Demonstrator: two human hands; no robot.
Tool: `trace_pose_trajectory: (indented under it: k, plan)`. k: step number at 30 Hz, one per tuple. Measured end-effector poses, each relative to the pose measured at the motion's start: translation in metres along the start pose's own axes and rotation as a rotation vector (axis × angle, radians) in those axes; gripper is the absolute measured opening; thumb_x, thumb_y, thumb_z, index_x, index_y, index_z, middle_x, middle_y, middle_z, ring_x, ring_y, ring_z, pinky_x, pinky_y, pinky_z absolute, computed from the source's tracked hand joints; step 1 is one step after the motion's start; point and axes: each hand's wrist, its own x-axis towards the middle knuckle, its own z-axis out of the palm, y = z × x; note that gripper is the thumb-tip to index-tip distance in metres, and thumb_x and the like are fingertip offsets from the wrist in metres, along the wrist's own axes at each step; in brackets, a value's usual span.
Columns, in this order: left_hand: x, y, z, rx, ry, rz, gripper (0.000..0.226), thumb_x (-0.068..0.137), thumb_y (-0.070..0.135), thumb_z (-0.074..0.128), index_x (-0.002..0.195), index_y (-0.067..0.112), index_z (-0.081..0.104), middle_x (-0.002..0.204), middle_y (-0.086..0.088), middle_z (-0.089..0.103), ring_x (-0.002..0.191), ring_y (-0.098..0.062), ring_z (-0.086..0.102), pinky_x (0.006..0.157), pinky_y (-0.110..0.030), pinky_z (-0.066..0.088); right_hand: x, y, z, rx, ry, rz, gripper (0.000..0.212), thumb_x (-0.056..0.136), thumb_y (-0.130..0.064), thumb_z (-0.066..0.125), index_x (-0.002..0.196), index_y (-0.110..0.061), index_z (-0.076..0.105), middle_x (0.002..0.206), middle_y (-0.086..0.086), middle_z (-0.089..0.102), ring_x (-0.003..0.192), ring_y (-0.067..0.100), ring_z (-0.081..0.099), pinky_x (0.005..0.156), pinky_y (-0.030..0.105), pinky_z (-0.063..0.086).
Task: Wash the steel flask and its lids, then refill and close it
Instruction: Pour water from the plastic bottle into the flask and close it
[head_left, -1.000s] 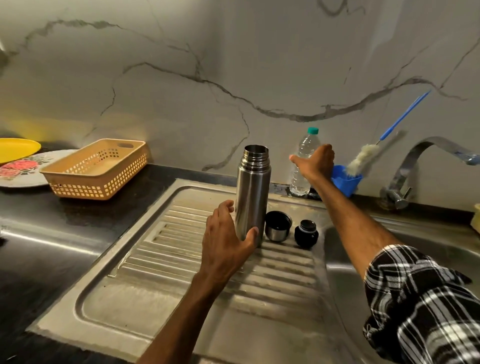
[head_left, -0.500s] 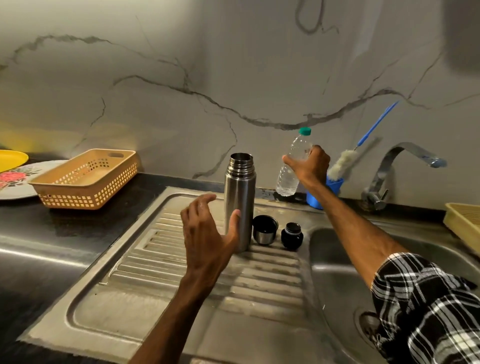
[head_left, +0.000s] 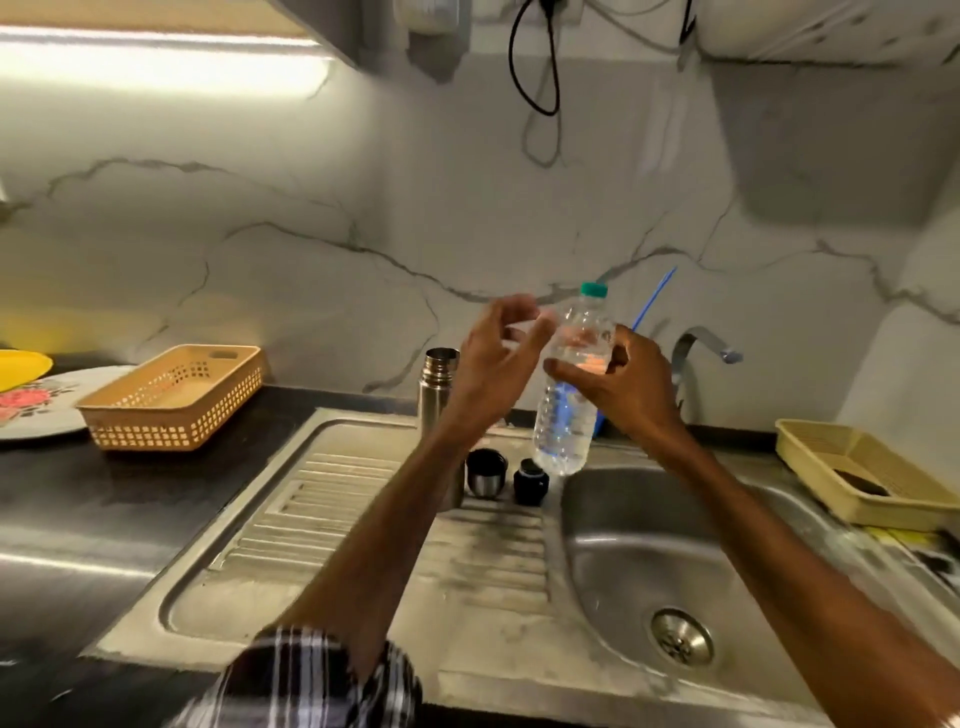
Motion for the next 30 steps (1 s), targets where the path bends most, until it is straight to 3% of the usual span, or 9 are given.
trace_pose_trajectory:
  k: [2,5,9,15,19,21,25,27,30]
  plan:
    - [0.007,0.014,0.005,-0.066,-0.166,0.027,0.052,0.094,0.052,0.055,0.124,0.010,0.063,0.115,-0.005,0.070,0.104,-0.017,0.069,0.089,-0.036,0.057,-0.030,-0.011,-0.011,0.034,-0.072,-0.019,0.058,0.062,-0.059,0.086,0.108,-0.029,0.068,0.095,-0.010,0.075,0.081,0.003,0.071,0.074,0.029,0.061]
    - [0.000,0.022,0.007,-0.054,-0.402,0.067,0.045,0.102,0.038,0.051,0.124,0.001,0.065,0.114,-0.012,0.073,0.102,-0.026,0.073,0.090,-0.046,0.059,-0.064,-0.019,-0.021,0.112,-0.136,-0.015,0.047,0.068,-0.043,0.088,0.108,-0.027,0.070,0.093,-0.011,0.076,0.081,0.001,0.072,0.073,0.023,0.058]
    - [-0.008,0.023,0.000,-0.122,-0.497,0.063,0.029,0.106,0.017,0.052,0.125,0.002,0.068,0.119,-0.007,0.074,0.107,-0.021,0.071,0.090,-0.032,0.059,-0.085,-0.019,-0.028,0.177,-0.160,-0.002,0.036,0.071,-0.030,0.089,0.101,-0.032,0.070,0.090,-0.014,0.076,0.083,0.002,0.073,0.076,0.020,0.058]
    - [-0.033,0.030,0.007,0.046,-0.158,0.067,0.018,0.094,0.024,0.072,0.105,0.013,0.080,0.101,0.004,0.079,0.091,-0.003,0.073,0.088,-0.029,0.059,-0.096,-0.016,-0.015,0.145,-0.106,0.015,0.050,0.064,-0.039,0.092,0.107,-0.023,0.070,0.092,-0.010,0.077,0.082,0.003,0.073,0.077,0.026,0.059]
    - [-0.053,0.037,0.016,0.099,0.138,-0.036,0.024,0.080,0.035,0.086,0.096,0.017,0.082,0.091,0.010,0.078,0.075,0.011,0.067,0.071,-0.009,0.053,-0.105,-0.018,-0.001,0.079,-0.022,0.060,0.053,0.062,-0.039,0.093,0.104,-0.022,0.067,0.087,-0.017,0.072,0.078,-0.007,0.068,0.067,0.008,0.051]
    - [-0.061,0.040,0.021,0.138,0.235,-0.050,0.029,0.077,0.038,0.088,0.096,0.017,0.082,0.089,0.012,0.076,0.070,0.016,0.062,0.067,-0.006,0.050,-0.110,-0.020,0.004,0.075,0.004,0.076,0.055,0.063,-0.036,0.093,0.106,-0.021,0.064,0.087,-0.018,0.068,0.075,-0.010,0.066,0.063,0.003,0.047]
    - [-0.068,0.039,0.033,0.108,0.392,-0.067,0.029,0.073,0.037,0.091,0.088,0.016,0.077,0.083,0.011,0.072,0.069,0.004,0.061,0.067,-0.014,0.050,-0.119,-0.025,0.009,0.077,0.037,0.082,0.050,0.066,-0.031,0.092,0.099,-0.025,0.054,0.079,-0.023,0.060,0.070,-0.013,0.062,0.060,0.001,0.044]
    - [-0.069,0.038,0.037,0.088,0.426,-0.069,0.030,0.072,0.035,0.092,0.085,0.016,0.072,0.080,0.011,0.069,0.071,-0.003,0.063,0.067,-0.019,0.051,-0.121,-0.026,0.010,0.074,0.044,0.086,0.050,0.067,-0.028,0.091,0.101,-0.025,0.055,0.080,-0.021,0.060,0.074,-0.004,0.065,0.060,0.004,0.045]
    - [-0.066,0.035,0.041,0.061,0.435,-0.048,0.032,0.071,0.033,0.092,0.080,0.016,0.066,0.076,0.011,0.066,0.067,-0.002,0.060,0.063,-0.011,0.046,-0.125,-0.027,0.012,0.052,0.058,0.082,0.048,0.067,-0.028,0.091,0.098,-0.022,0.055,0.080,-0.020,0.057,0.070,-0.001,0.059,0.059,0.004,0.043]
